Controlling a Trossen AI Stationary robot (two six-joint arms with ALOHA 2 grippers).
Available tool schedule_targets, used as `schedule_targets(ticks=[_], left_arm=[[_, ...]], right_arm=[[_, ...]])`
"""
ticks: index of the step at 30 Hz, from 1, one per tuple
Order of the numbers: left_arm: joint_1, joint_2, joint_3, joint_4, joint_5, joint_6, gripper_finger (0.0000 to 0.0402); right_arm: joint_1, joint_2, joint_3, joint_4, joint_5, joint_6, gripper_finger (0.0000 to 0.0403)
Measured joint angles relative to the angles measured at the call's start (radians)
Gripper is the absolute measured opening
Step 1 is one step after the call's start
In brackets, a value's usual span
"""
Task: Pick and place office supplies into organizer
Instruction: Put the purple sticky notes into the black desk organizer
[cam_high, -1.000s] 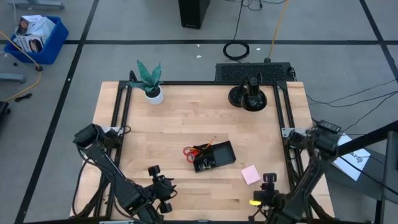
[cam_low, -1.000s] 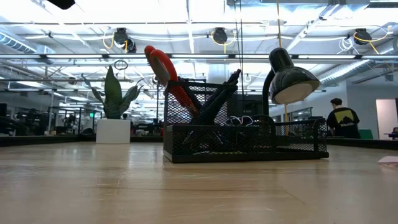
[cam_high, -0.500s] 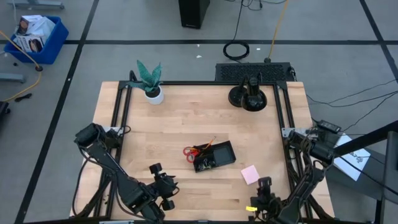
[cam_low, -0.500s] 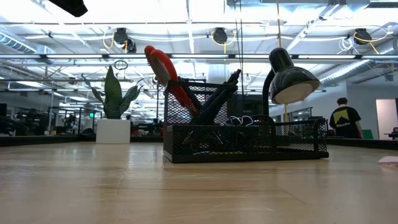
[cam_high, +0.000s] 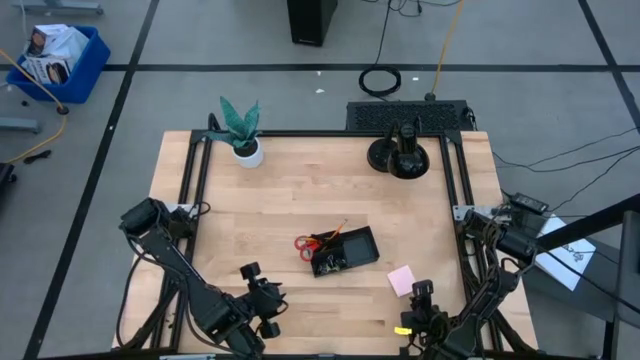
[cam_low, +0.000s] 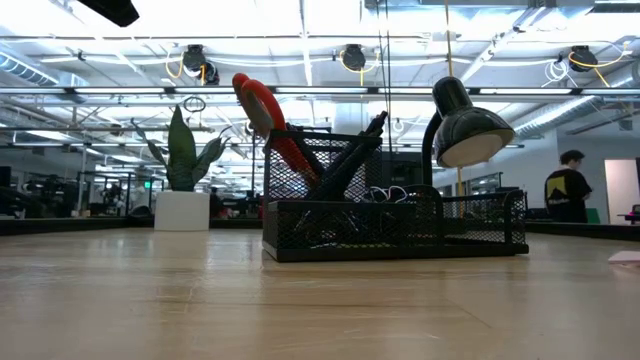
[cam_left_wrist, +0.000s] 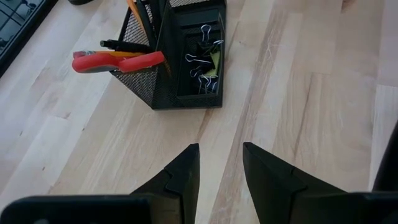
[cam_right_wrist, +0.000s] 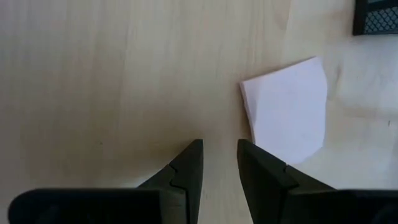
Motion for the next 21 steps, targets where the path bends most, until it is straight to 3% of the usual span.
schedule_targets(ticks=[21], left_arm=[[0.000,0.000,0.000,0.000,-0.008,-0.001,0.0127]], right_arm=[[-0.012,0.000,-0.018,-0.044,0.027,-0.001,0.0091]])
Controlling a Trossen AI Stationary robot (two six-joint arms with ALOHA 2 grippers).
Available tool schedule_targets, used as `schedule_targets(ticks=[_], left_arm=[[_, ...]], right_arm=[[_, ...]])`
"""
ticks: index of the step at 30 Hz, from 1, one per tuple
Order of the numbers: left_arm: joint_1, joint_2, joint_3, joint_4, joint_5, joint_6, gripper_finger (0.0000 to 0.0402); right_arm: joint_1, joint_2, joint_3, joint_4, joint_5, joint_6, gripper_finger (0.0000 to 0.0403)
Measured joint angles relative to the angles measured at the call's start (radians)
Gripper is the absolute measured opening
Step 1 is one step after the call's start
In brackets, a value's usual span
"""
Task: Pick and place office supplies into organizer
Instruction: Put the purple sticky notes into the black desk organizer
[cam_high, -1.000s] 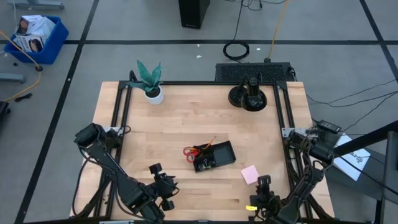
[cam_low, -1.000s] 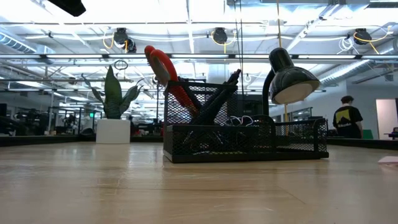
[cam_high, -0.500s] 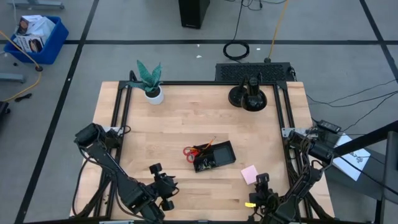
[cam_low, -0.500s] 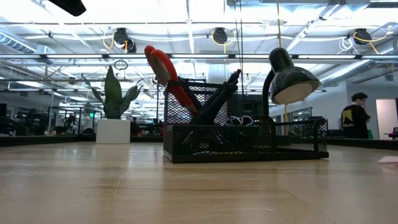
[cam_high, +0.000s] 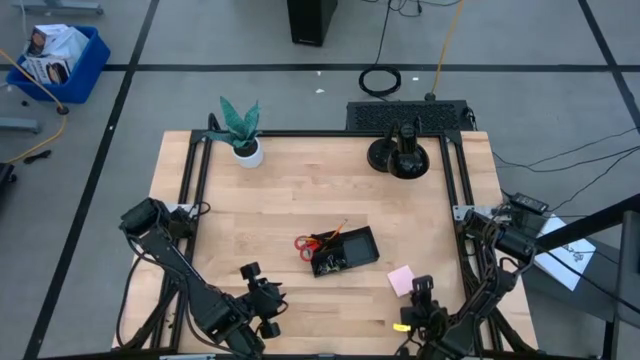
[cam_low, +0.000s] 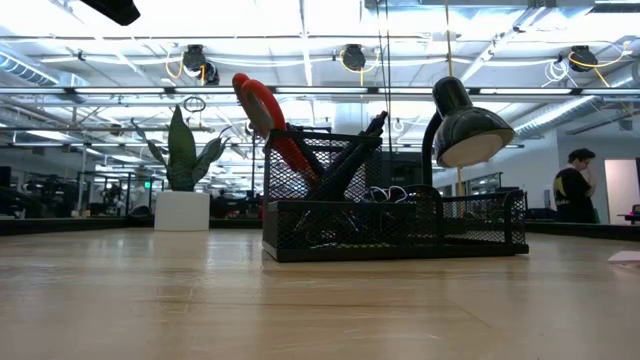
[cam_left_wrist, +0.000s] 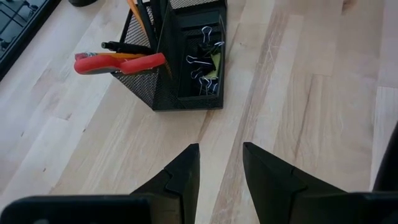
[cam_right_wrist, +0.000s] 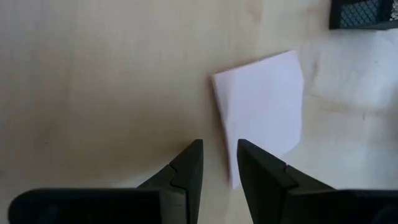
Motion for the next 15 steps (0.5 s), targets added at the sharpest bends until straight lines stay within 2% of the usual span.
schedule_targets(ticks=[15], left_arm=[[0.000,0.000,0.000,0.000,0.000,-0.001,0.0127]], right_arm=[[-0.006,0.000,0.000,-0.002,0.005,-0.009,0.0091]])
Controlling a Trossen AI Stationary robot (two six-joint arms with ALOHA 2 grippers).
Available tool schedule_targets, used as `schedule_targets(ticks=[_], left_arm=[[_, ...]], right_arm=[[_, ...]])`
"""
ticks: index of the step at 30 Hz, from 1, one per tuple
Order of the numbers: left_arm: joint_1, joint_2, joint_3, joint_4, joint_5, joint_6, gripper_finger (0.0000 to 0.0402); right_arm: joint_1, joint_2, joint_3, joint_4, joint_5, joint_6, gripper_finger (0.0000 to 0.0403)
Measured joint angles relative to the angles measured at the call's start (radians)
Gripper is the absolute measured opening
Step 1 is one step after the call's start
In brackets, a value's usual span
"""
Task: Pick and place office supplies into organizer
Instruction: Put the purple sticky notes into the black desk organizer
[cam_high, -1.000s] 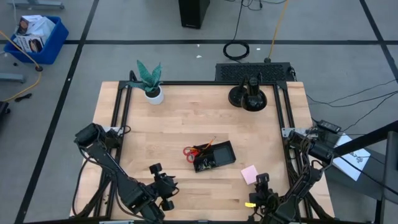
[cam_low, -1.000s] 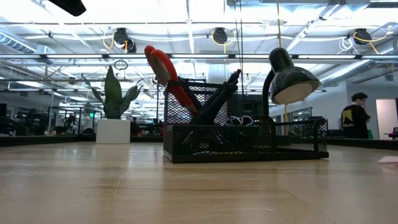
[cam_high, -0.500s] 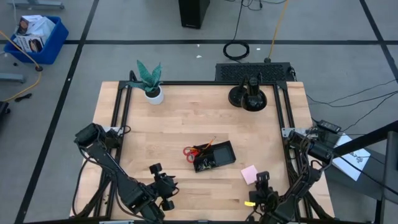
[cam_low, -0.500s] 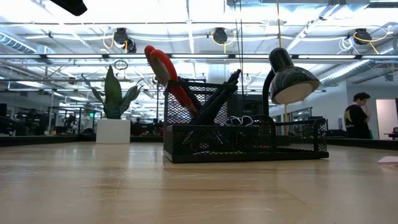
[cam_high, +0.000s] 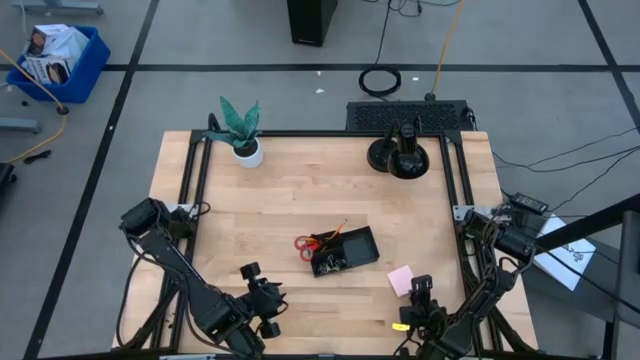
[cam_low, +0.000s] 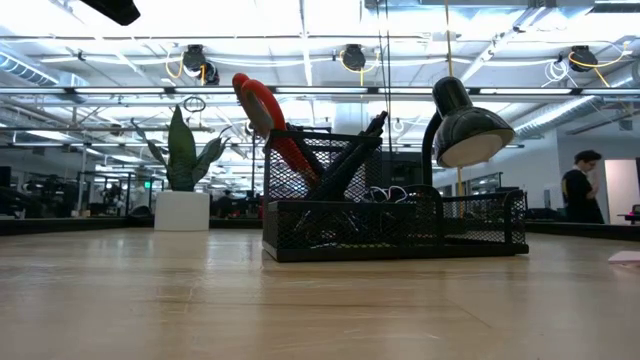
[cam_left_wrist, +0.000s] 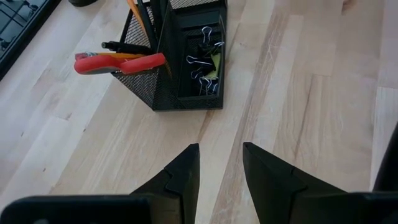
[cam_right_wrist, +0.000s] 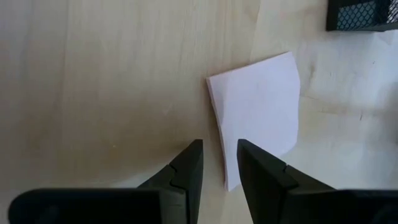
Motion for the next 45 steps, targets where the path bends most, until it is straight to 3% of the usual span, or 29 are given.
schedule_targets(ticks=[10,45], left_arm=[[0.000,0.000,0.000,0.002,0.000,0.000,0.0127],[0.019,0.000,0.000,0.003,0.000,-0.002,0.0127]], right_arm=[[-0.001,-0.005,-0.072,0.062,0.012,0.018,0.0091],[-0.013,-0.002,-0.076,0.076,0.019,0.045,0.0091]])
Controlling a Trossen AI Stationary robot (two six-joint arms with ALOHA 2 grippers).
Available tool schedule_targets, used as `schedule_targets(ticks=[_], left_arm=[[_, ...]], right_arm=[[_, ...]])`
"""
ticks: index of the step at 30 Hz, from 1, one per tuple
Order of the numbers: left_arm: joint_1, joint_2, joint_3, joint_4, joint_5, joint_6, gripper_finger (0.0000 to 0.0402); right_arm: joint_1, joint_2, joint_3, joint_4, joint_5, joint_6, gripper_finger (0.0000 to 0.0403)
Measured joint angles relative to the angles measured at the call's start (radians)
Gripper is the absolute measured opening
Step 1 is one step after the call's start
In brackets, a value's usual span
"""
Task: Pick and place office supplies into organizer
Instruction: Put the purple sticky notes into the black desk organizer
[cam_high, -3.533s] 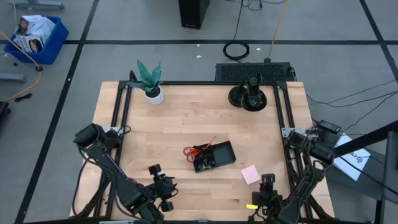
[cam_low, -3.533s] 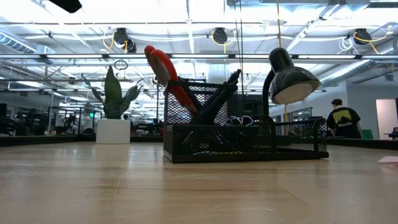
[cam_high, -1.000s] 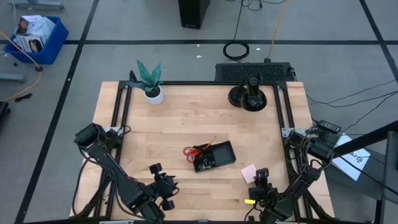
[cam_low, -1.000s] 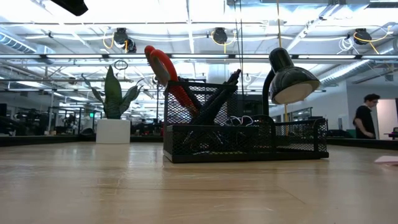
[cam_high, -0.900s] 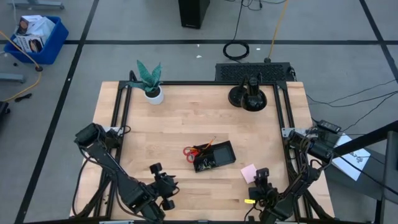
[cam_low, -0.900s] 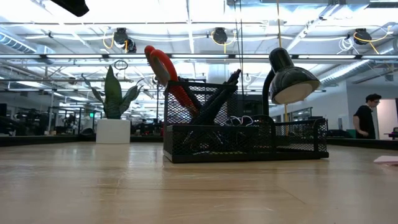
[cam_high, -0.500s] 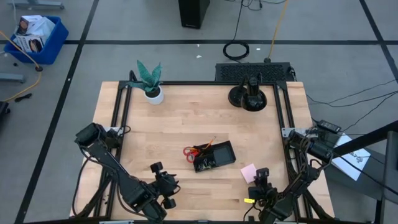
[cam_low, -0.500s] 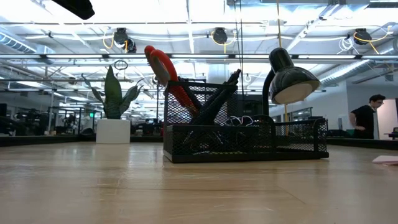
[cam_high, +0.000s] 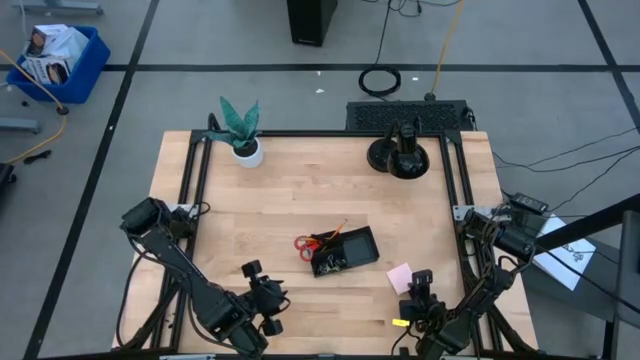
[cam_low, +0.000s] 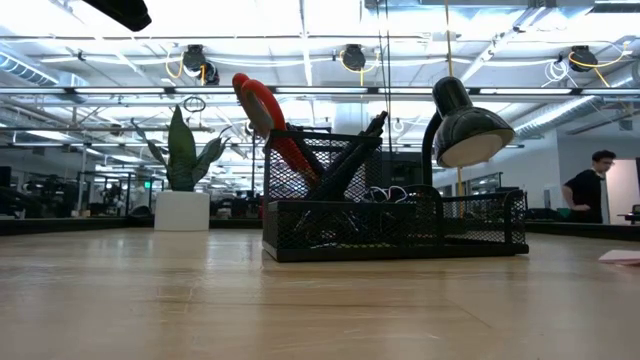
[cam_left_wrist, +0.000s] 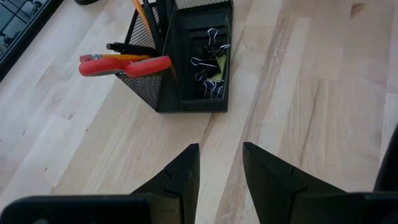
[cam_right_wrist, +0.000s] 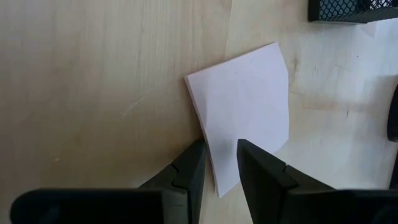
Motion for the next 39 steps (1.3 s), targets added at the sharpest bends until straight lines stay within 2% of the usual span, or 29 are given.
schedule_targets(ticks=[16,39], left_arm=[[0.000,0.000,0.000,0.000,0.000,0.002,0.0127],[0.000,0.000,0.000,0.000,0.001,0.002,0.0127]], right_arm=[[0.000,0.001,0.000,0.000,0.001,0.050,0.0091],[0.000,0.001,0.000,-0.004,0.001,0.025,0.0090]])
